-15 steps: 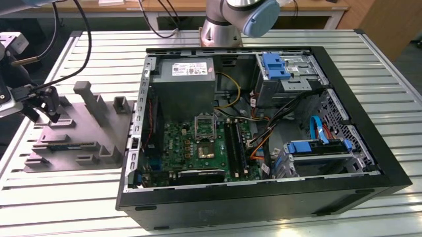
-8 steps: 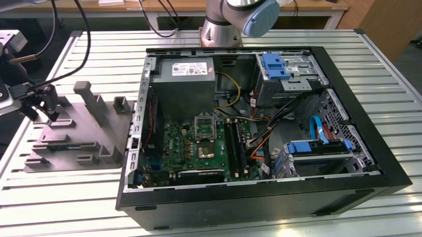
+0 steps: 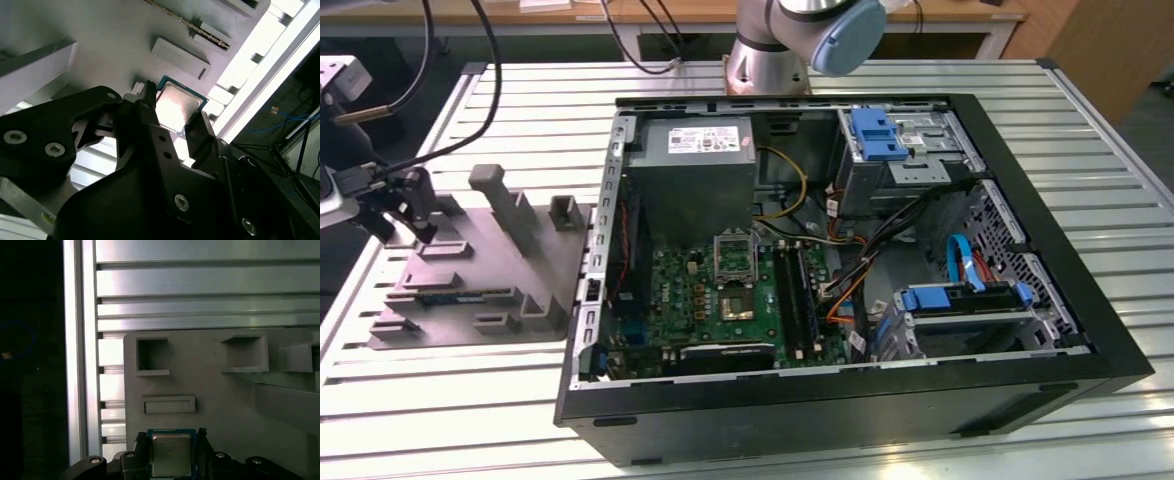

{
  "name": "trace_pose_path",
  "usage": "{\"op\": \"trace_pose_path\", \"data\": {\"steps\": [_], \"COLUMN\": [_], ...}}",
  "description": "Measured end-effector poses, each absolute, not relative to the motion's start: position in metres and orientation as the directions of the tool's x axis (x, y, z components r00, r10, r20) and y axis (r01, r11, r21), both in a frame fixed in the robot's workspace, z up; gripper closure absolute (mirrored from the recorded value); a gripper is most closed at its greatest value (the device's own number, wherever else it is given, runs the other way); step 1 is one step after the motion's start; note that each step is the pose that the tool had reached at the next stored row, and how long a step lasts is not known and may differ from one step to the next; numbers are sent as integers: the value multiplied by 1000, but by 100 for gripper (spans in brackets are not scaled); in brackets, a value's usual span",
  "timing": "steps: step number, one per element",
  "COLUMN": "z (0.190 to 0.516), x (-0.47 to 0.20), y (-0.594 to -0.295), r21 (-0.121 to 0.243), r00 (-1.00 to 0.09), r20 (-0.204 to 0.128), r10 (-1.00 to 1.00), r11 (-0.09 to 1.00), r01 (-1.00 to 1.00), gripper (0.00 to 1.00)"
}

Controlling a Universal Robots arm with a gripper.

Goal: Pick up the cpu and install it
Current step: 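Pick up the cpu and move it towards the insertion slot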

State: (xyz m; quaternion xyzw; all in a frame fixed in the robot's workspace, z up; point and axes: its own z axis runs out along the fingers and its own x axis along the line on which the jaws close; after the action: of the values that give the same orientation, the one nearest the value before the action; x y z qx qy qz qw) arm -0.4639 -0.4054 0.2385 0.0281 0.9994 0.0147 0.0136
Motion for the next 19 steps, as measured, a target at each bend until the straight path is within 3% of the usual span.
{"op": "trace_pose_path", "data": {"steps": [19], "z": [261], "x": [-464], "y": [-405], "r21": [30], "r00": [-998], "r20": [-26], "r10": [57], "r11": [998], "r01": [56], "gripper": [53]}}
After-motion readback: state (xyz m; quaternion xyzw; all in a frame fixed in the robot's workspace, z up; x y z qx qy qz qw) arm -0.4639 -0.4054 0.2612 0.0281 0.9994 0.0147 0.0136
